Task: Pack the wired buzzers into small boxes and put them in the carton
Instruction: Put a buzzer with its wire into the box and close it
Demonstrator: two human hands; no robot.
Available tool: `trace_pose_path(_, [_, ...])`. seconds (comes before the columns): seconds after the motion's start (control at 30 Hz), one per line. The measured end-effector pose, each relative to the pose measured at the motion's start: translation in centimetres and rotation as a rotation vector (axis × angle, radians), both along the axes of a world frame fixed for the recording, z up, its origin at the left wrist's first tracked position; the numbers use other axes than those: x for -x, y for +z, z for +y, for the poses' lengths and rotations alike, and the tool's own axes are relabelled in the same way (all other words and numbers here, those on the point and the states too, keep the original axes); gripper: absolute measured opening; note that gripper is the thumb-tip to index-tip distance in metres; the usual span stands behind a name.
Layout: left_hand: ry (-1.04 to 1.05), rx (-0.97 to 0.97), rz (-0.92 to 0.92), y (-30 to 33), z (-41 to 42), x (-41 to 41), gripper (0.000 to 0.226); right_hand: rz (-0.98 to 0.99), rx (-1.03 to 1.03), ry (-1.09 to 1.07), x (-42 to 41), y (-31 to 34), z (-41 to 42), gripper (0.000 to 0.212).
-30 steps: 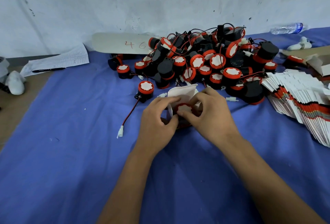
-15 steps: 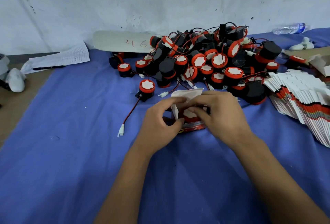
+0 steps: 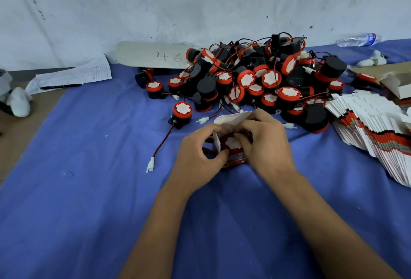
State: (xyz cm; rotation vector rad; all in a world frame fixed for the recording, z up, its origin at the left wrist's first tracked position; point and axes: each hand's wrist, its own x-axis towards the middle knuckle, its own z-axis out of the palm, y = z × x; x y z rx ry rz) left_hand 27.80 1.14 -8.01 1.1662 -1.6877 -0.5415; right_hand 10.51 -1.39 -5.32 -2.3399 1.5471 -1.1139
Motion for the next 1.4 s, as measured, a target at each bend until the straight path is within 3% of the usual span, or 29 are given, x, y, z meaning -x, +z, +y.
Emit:
trace_pose_path(0.17, [0.017, 0.008, -0.067, 0.1, 0.1, 0.0, 0.027, -0.003, 0.011, 0.026, 0.7, -0.1, -0.2, 0.022])
trace_pose_path(0.33, [0.013, 0.009, -0.172, 0.1, 0.1, 0.2, 0.027, -0.069, 0.077, -0.129, 0.2, 0.0, 0.1, 0.014])
trace_pose_path(0.5, [0.016, 0.028, -0.199, 0.0, 0.2, 0.5, 0.018, 0.003, 0.080, -0.199, -0.6, -0.2, 0.5, 0.014])
trace_pose_path(0.7, [0.071, 0.018, -0.037, 0.0, 0.1, 0.2, 0.006, -0.046, 0.055, -0.135, 0.1, -0.2, 0.0, 0.020])
trace_pose_path(0.9, [0.029, -0.014, 0.113, 0.6, 0.3, 0.2, 0.029, -0.139, 0.003, 0.058, 0.5, -0.2, 0.3, 0.039])
trace_pose_path(1.0, [0.059, -0.003, 0.072, 0.6, 0.3, 0.3, 0.028, -0.250, -0.086, 0.171, 0.9, -0.1, 0.2, 0.042])
trace_pose_path(1.17, [0.094, 0.004, 0.010, 0.3, 0.3, 0.5, 0.009, -0.600, -0.082, 0.164, 1.3, 0.2, 0.0, 0.028])
trace_pose_path(1.27, [0.105, 0.014, -0.052, 0.0, 0.3, 0.6, 0.021, -0.805, -0.213, 0.302, 1.1, 0.4, 0.0, 0.024])
trace_pose_path(1.4, [0.077, -0.001, -0.062, 0.1, 0.1, 0.6, 0.033, -0.936, -0.281, 0.390, 0.7, 0.6, 0.3, 0.018])
